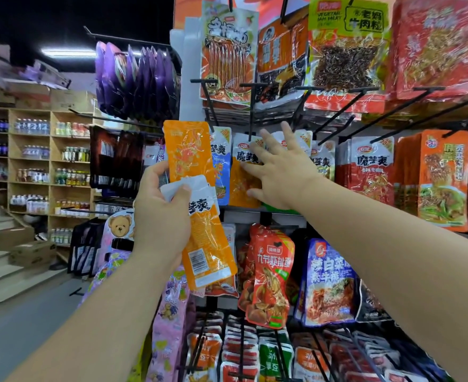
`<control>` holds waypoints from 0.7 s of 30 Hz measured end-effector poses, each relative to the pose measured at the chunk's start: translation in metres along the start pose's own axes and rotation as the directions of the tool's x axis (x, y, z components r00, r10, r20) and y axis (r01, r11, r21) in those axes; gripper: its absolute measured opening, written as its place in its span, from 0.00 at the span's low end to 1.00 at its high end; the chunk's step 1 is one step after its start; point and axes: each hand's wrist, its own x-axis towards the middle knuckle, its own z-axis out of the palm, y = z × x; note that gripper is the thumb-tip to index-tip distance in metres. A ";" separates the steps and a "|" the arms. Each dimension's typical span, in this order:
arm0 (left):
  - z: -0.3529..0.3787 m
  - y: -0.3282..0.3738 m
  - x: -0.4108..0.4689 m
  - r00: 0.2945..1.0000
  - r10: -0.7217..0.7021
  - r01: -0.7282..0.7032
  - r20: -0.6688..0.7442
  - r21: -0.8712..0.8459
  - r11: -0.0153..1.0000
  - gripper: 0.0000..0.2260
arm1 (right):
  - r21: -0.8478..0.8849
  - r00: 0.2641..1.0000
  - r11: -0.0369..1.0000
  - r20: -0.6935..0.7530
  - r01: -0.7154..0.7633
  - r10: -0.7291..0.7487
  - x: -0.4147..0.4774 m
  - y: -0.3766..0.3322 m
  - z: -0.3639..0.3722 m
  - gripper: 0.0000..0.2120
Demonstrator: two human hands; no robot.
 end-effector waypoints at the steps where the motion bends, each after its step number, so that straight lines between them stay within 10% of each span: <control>1: 0.000 0.000 0.000 1.000 -0.002 0.002 -0.001 -0.002 1.000 0.17 | -0.004 1.000 1.000 -0.004 -0.006 0.006 0.002 -0.001 0.000 0.34; 16: 0.002 0.006 -0.002 1.000 0.005 -0.005 -0.007 0.013 1.000 0.17 | -0.029 0.999 1.000 0.048 -0.001 0.003 0.005 -0.003 -0.003 0.33; 21: 0.002 0.023 -0.005 0.999 0.036 -0.037 -0.030 -0.018 0.999 0.17 | 0.388 0.965 0.921 -0.245 0.014 0.089 -0.013 -0.013 -0.024 0.22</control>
